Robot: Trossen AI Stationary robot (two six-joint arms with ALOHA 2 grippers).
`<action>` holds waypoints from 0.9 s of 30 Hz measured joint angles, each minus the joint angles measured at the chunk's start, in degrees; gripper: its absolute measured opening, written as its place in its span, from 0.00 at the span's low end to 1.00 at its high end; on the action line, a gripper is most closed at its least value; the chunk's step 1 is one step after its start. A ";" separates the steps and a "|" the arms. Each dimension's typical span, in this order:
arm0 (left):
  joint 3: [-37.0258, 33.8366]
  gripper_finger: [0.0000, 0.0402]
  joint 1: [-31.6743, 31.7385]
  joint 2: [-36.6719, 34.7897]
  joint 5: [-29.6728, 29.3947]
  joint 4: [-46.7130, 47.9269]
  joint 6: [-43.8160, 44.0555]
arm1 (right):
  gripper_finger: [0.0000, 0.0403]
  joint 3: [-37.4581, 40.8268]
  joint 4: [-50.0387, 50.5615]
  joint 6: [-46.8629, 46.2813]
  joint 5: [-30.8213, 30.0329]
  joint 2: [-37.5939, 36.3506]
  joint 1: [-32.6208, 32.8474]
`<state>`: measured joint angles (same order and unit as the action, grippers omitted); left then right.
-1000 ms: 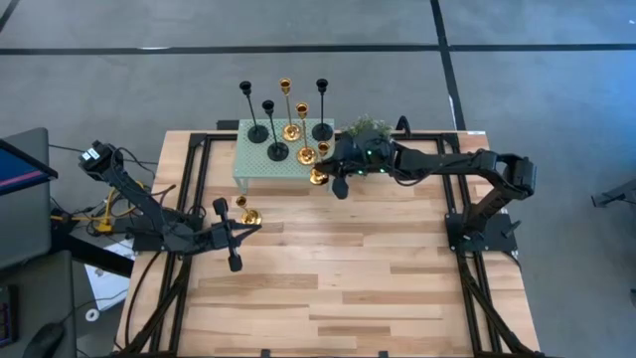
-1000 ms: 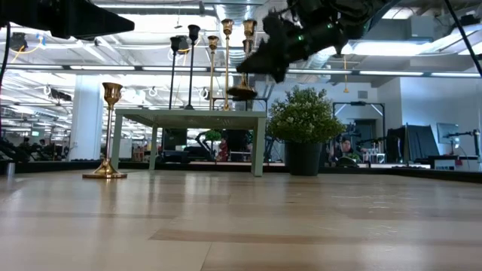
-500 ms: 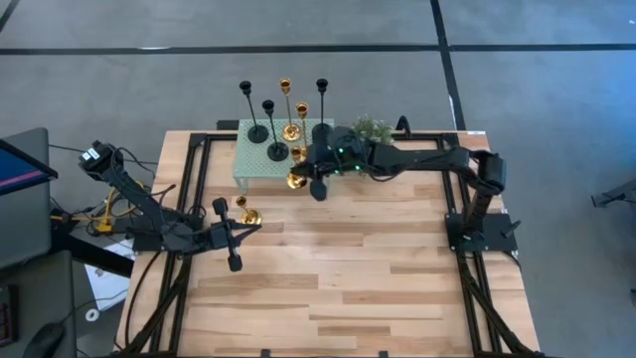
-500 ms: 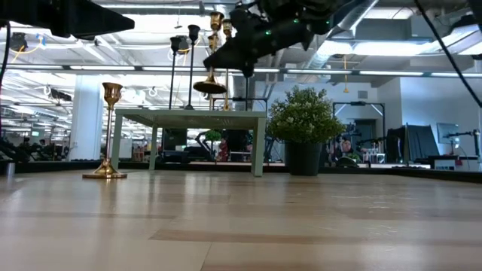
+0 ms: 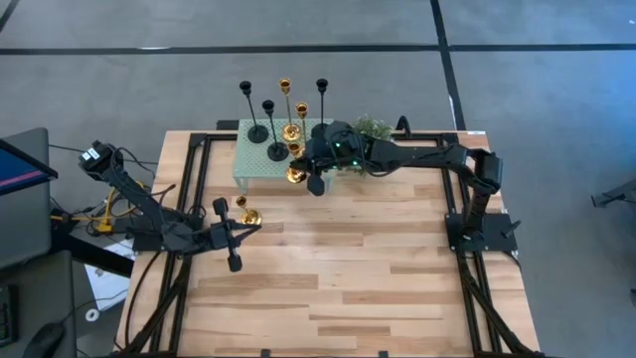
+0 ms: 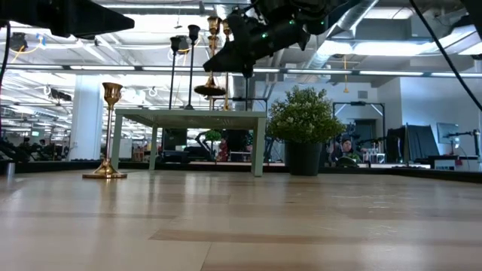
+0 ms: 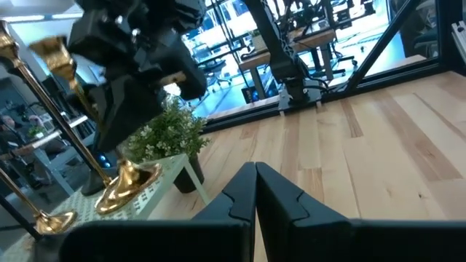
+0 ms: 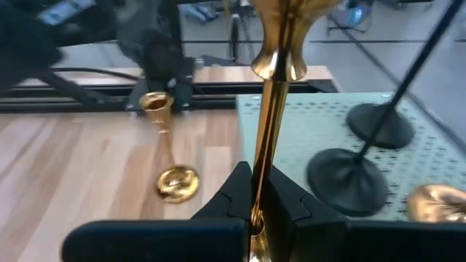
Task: Pick & Place candle stick holders
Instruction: Put the gold candle holder on the shelf
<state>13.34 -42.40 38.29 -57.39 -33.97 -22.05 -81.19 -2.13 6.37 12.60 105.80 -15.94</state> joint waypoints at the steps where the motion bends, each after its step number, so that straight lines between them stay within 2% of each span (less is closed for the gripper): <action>1: 0.02 0.02 0.02 -0.09 0.00 -0.09 -0.85 | 0.00 -0.02 -0.42 -0.04 -0.93 0.34 0.00; 7: 0.00 0.02 0.03 -1.12 -1.15 -0.90 -1.60 | 0.00 0.02 2.10 -1.93 -2.00 0.26 -0.22; 14: 0.00 0.02 0.03 -1.10 -1.27 -0.99 -0.06 | 0.00 -0.20 12.40 -1.48 -1.92 -0.09 -1.67; 27: 0.00 0.02 0.03 -1.10 -1.51 -1.21 -3.48 | 0.00 0.17 15.45 -3.48 -2.40 -3.06 -3.38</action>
<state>13.34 -42.37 37.19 -58.89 -35.18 -25.52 -81.01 13.32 2.90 10.20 102.74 -19.33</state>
